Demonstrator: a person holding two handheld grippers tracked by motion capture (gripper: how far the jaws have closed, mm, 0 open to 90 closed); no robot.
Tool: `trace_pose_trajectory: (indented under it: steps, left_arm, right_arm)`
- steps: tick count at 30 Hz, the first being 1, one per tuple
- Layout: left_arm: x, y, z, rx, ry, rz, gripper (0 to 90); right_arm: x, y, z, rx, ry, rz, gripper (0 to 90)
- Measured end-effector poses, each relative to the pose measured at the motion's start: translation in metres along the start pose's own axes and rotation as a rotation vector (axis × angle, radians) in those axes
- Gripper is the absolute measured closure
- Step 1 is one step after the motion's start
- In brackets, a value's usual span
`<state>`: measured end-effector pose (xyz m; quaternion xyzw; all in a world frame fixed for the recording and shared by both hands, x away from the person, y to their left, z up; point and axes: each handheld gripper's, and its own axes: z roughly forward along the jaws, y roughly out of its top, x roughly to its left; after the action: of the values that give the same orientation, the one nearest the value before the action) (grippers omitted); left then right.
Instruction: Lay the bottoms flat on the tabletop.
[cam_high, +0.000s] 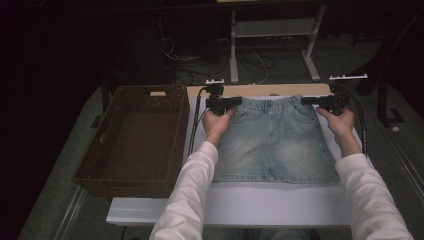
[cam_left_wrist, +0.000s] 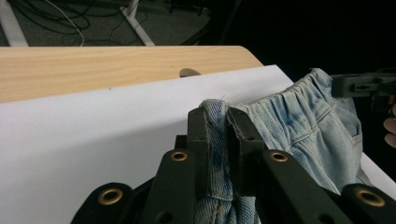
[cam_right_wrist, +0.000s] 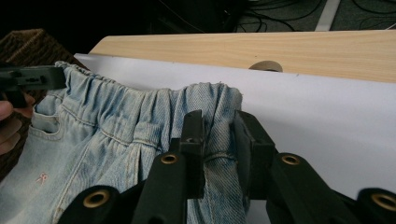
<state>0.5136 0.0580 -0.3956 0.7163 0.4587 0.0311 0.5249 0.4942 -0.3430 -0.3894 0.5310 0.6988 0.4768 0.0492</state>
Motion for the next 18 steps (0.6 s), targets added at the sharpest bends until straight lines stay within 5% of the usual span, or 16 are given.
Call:
trace_pose_trajectory:
  steps: [3,9,18]
  left_arm:
    - [0.002,-0.002,0.003,0.021,0.001,-0.012,77.3]
    - [0.004,-0.007,0.006,0.097,0.011,-0.044,56.0]
    - [-0.007,-0.005,-0.005,0.085,-0.030,-0.027,38.2]
  right_arm:
    - [0.002,-0.002,0.001,0.001,-0.035,-0.003,66.4]
    - [0.003,-0.007,-0.003,-0.035,-0.086,0.040,55.1]
    - [0.003,-0.018,-0.008,0.005,-0.087,0.039,38.3]
